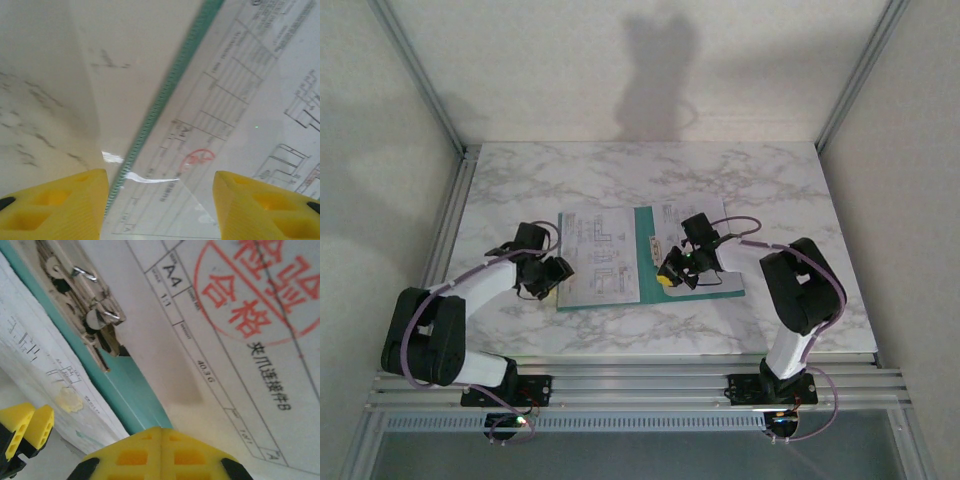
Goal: Put the files into the folder
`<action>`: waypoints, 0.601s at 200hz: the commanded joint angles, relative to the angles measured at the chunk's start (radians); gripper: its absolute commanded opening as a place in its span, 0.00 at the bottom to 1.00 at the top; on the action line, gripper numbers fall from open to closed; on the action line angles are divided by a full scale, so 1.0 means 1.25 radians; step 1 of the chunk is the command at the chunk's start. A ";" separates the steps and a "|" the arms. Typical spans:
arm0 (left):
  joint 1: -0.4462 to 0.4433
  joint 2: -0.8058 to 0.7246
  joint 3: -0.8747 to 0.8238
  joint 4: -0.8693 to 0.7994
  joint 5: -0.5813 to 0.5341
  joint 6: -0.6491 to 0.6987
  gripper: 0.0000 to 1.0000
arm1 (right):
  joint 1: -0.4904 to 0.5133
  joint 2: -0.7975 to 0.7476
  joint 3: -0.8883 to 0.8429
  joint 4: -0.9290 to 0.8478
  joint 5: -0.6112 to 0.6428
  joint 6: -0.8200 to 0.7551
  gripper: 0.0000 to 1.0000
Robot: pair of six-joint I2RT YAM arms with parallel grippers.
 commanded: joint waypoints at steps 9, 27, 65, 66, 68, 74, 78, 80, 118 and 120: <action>0.035 -0.018 -0.023 -0.016 0.038 0.079 0.60 | 0.001 0.045 -0.013 -0.038 0.011 -0.027 0.00; 0.038 -0.005 -0.019 -0.007 0.044 0.103 0.61 | 0.001 0.064 -0.014 -0.071 0.032 -0.042 0.00; 0.037 0.032 -0.023 0.030 0.069 0.125 0.60 | 0.001 0.083 -0.009 -0.116 0.063 -0.066 0.00; 0.037 0.033 -0.023 0.031 0.069 0.125 0.60 | 0.001 0.083 -0.008 -0.116 0.063 -0.066 0.00; 0.037 0.034 -0.024 0.033 0.070 0.126 0.60 | 0.001 0.084 -0.007 -0.118 0.064 -0.067 0.00; 0.035 0.037 -0.026 0.039 0.078 0.126 0.59 | 0.001 0.085 -0.006 -0.121 0.066 -0.070 0.00; 0.032 0.038 -0.027 0.043 0.084 0.126 0.59 | 0.001 0.085 -0.005 -0.124 0.066 -0.070 0.00; 0.031 0.038 -0.028 0.045 0.086 0.126 0.59 | 0.001 0.086 -0.005 -0.124 0.067 -0.070 0.00; -0.063 0.038 -0.010 0.064 0.093 0.080 0.59 | 0.001 0.094 0.011 -0.140 0.073 -0.078 0.00; -0.069 0.037 -0.009 0.064 0.090 0.076 0.59 | 0.001 0.094 0.012 -0.141 0.073 -0.078 0.00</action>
